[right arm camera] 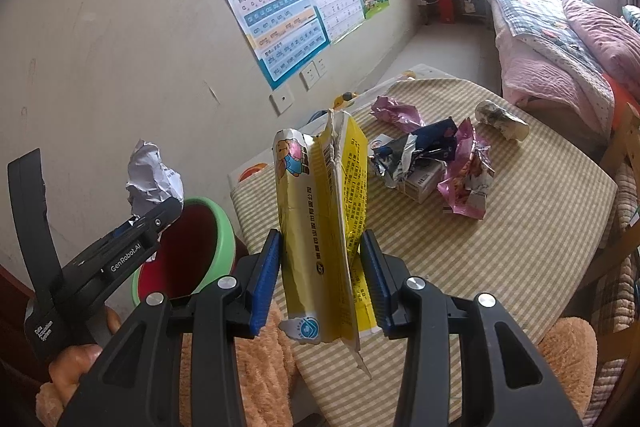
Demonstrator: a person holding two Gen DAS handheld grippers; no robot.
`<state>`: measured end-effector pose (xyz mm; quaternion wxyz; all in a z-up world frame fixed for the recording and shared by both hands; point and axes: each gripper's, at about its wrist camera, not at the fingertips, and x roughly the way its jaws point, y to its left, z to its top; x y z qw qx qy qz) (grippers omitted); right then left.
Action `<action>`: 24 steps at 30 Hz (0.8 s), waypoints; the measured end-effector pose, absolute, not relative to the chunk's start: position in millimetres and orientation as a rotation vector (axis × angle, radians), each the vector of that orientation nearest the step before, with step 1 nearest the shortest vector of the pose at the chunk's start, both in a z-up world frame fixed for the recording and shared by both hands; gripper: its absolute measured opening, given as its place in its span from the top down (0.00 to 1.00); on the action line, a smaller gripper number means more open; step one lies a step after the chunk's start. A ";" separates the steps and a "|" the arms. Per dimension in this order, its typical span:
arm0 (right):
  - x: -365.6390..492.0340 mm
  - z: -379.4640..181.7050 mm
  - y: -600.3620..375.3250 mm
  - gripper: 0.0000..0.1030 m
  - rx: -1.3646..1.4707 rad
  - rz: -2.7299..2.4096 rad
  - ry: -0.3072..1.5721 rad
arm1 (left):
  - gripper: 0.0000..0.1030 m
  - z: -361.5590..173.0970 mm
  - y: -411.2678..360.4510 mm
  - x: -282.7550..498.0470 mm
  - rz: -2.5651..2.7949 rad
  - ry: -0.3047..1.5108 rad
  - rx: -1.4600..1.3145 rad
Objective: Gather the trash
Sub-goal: 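Carry the foil and yellow carton over the red bucket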
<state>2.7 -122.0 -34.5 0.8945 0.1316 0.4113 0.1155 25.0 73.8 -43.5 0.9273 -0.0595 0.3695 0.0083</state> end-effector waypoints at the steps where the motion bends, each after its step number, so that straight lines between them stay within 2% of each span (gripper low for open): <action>1: 3.4 -34.4 -119.6 0.62 0.269 0.242 0.854 | 0.55 -44.6 75.8 24.4 0.019 0.758 -0.125; 24: 22.6 -35.6 -77.5 0.62 0.208 0.322 0.872 | 0.55 -51.8 134.2 20.5 0.133 0.767 -0.199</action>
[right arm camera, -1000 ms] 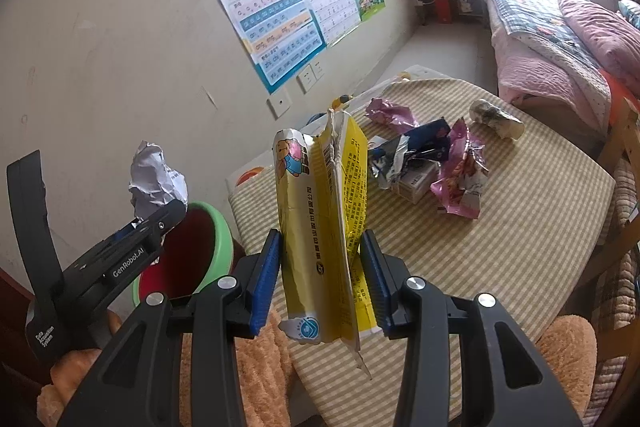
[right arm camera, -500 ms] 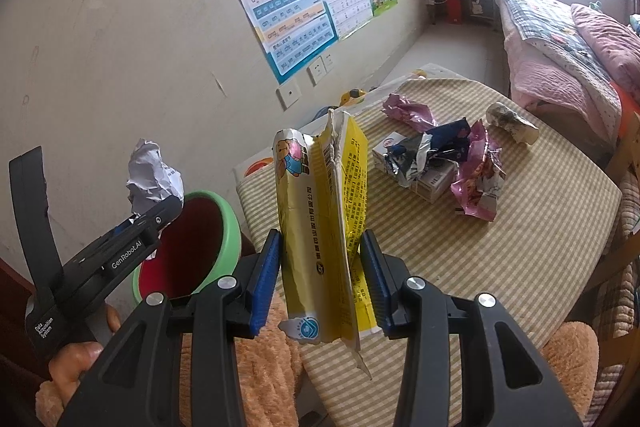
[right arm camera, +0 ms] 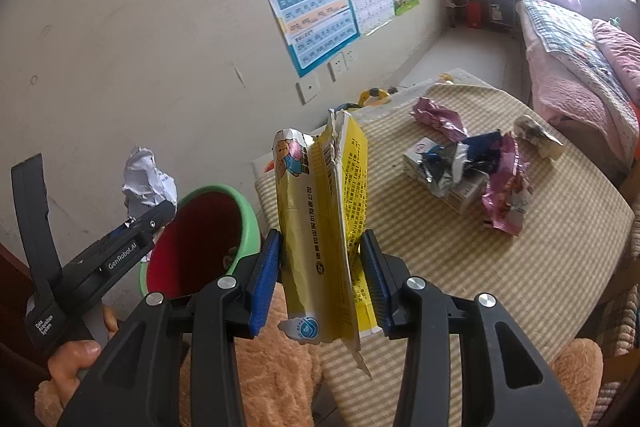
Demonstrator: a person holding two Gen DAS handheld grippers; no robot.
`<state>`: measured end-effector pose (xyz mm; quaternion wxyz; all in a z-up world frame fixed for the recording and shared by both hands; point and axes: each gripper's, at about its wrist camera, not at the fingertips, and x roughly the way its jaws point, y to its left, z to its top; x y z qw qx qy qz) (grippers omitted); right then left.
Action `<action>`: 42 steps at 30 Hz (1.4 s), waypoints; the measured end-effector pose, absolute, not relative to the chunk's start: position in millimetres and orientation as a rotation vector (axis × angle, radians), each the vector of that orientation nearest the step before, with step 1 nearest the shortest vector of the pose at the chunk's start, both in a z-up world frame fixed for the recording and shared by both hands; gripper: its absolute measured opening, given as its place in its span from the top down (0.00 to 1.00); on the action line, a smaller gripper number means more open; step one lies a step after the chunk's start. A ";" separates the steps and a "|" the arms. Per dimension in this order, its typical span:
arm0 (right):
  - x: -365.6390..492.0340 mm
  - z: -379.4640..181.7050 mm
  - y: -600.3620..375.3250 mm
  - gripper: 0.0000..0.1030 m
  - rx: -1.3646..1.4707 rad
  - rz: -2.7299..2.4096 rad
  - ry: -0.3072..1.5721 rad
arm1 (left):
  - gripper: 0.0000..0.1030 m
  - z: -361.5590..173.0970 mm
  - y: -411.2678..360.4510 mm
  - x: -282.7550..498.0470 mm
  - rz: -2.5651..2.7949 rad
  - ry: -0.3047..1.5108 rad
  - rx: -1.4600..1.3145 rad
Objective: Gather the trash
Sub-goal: 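Carry the foil and yellow carton over the red bucket, then open both tools to drop foil and yellow carton into the bucket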
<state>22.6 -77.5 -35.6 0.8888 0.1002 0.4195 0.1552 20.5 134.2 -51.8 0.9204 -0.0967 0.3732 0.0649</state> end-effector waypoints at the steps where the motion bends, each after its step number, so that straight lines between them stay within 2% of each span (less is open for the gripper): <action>1: 24.3 -35.3 -74.6 0.62 0.205 0.327 0.872 | 0.55 -52.3 136.8 20.8 0.141 0.768 -0.201; 14: 53.1 -31.8 -25.1 0.60 0.148 0.418 0.886 | 0.55 -63.9 187.8 15.2 0.251 0.785 -0.249; 24: 72.2 -37.9 46.8 0.60 0.099 0.573 0.909 | 0.55 -95.9 233.1 16.8 0.315 0.864 -0.344; 34: 95.3 -62.5 89.9 0.57 0.130 0.665 1.021 | 0.55 -116.3 251.4 19.2 0.323 0.910 -0.410; 38: 101.6 -71.7 97.4 0.42 0.161 0.688 1.061 | 0.42 -124.1 256.3 19.8 0.339 0.925 -0.437; 42: 105.0 -75.8 90.5 0.40 0.202 0.675 1.073 | 0.31 -126.6 258.8 19.5 0.348 0.932 -0.451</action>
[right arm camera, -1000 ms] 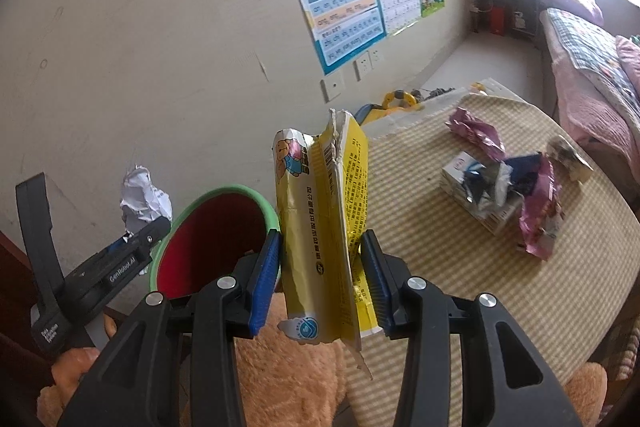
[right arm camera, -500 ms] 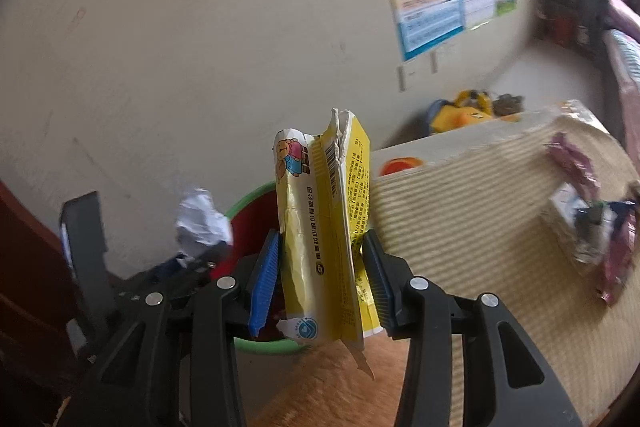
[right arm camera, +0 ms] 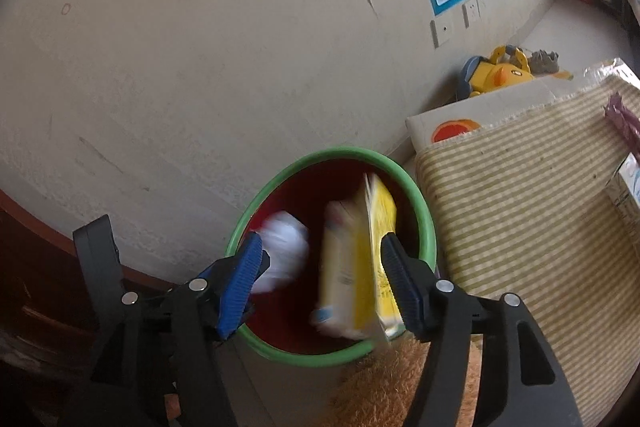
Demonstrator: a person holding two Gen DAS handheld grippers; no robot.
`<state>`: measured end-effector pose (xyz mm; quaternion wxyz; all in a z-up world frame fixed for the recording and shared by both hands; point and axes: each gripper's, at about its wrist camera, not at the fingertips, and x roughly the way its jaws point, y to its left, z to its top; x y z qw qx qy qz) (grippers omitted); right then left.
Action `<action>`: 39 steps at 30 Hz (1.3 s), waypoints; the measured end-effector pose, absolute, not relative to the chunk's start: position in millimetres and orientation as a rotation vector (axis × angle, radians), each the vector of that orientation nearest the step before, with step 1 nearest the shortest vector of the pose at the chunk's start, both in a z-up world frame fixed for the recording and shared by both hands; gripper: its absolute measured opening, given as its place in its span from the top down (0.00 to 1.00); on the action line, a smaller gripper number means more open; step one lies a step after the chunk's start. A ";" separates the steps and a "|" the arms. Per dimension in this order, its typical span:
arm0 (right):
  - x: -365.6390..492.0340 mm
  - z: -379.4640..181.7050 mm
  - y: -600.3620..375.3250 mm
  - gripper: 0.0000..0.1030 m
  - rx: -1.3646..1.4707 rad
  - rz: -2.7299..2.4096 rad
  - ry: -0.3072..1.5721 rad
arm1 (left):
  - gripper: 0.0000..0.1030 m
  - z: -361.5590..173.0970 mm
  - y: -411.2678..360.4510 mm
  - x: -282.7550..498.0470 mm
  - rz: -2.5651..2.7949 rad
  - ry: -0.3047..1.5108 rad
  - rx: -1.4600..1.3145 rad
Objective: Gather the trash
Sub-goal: 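Open both tools to drop foil and yellow carton into the bucket, then grasp pink snack bag with right tool while left tool approaches blue wrapper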
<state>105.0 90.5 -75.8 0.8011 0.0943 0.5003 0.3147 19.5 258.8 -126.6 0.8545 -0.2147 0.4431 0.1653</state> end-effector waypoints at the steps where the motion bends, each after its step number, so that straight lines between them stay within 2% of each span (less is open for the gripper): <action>1: 105.7 -75.8 86.0 0.40 0.217 0.668 1.075 | 0.30 -126.5 258.6 19.3 0.349 0.932 -0.453; 8: 116.5 -71.4 11.0 0.37 0.292 0.485 1.024 | 0.29 -124.9 245.1 22.8 0.324 0.950 -0.412; 16: 127.7 -91.3 -180.4 0.37 0.396 -0.102 0.939 | 0.29 -117.2 215.2 31.2 0.286 0.955 -0.325; 21: 140.8 -135.6 -256.0 0.36 0.509 -0.218 1.039 | 0.30 -107.5 183.2 38.2 0.234 0.951 -0.256; 25: 161.3 -162.5 -271.5 0.36 0.595 -0.129 1.098 | 0.29 -94.2 154.2 41.1 0.174 0.929 -0.206; 28: 168.0 -177.6 -267.2 0.39 0.603 -0.075 1.156 | 0.30 -81.7 122.9 48.2 0.108 0.907 -0.167; 29: 168.4 -180.6 -268.3 0.53 0.606 -0.075 1.158 | 0.30 -78.4 113.4 50.7 0.089 0.903 -0.151; 30: 165.2 -181.9 -269.9 0.55 0.631 -0.056 1.147 | 0.30 -72.7 95.9 54.1 0.052 0.891 -0.119; 32: 151.5 -172.8 -272.1 0.67 0.627 -0.055 1.109 | 0.30 -66.3 75.2 56.3 0.006 0.869 -0.074; 39: 68.7 -143.8 -270.5 0.68 0.530 0.006 1.035 | 0.30 -65.7 -13.8 88.7 -0.153 0.855 0.049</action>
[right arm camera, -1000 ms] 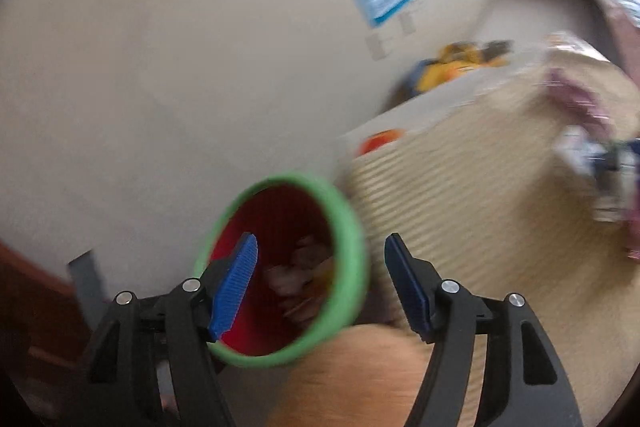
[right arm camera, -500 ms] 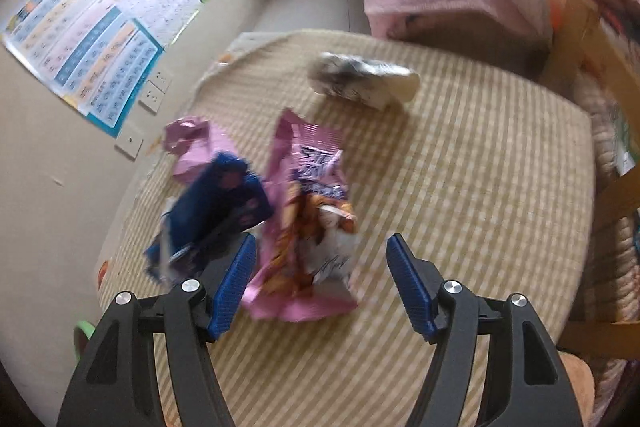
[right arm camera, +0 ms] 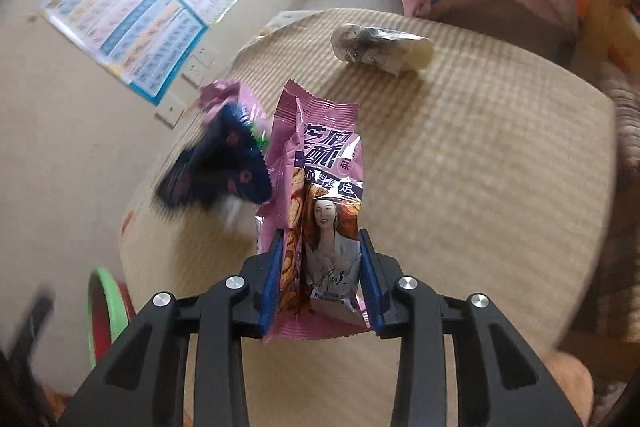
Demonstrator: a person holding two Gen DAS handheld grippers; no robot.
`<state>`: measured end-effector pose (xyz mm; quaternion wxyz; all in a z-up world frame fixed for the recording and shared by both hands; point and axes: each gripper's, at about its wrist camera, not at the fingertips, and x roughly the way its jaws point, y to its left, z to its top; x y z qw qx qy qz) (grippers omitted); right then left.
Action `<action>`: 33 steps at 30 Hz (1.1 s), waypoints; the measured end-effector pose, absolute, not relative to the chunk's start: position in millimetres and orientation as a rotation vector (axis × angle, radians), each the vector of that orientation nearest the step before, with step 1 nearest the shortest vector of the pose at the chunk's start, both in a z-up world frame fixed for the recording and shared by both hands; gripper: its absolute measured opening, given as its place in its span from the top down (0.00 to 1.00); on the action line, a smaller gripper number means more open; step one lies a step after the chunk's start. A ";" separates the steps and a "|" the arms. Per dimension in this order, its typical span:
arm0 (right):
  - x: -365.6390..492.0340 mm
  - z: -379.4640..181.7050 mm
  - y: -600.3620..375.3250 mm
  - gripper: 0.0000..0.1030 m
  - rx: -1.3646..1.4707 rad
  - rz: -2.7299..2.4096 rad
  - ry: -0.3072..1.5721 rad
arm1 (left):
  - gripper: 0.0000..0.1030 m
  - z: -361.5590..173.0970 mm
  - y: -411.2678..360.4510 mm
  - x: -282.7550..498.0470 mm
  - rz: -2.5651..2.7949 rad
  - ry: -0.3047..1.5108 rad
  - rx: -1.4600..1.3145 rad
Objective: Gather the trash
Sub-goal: 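Grasp pink snack bag with right tool while left tool approaches blue wrapper, then grasp the blue wrapper with the left tool and lift it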
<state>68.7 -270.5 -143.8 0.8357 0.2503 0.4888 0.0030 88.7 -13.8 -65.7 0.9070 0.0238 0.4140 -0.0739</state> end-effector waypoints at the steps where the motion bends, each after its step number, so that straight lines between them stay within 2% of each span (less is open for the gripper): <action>1: 55.4 -145.4 -270.5 0.67 0.537 0.013 1.034 | 0.30 -67.6 -27.4 93.1 -0.170 0.854 0.074; 4: 20.4 -152.0 -269.3 0.67 0.554 0.015 1.043 | 0.30 -75.9 -69.8 107.7 -0.243 0.870 0.155; 7: -1.6 -151.9 -272.7 0.67 0.582 0.003 1.037 | 0.30 -87.7 -100.9 121.9 -0.314 0.959 0.116; 15: -17.5 -157.1 -299.0 0.65 0.625 -0.075 1.026 | 0.28 -112.5 -182.9 120.8 -0.416 1.032 0.246; 21: -22.6 -161.8 -315.9 0.64 0.700 -0.086 1.002 | 0.28 -141.8 -216.6 126.4 -0.483 1.095 0.345; 27: -23.0 -170.9 -321.5 0.64 0.749 -0.069 1.018 | 0.28 -163.7 -240.1 126.1 -0.528 1.079 0.537; 32: -24.4 -173.8 -323.7 0.64 0.762 -0.059 1.020 | 0.28 -172.9 -255.4 130.8 -0.534 1.093 0.581; 33: -24.6 -173.4 -323.2 0.64 0.759 -0.060 1.020 | 0.32 -174.2 -256.1 131.2 -0.533 1.101 0.585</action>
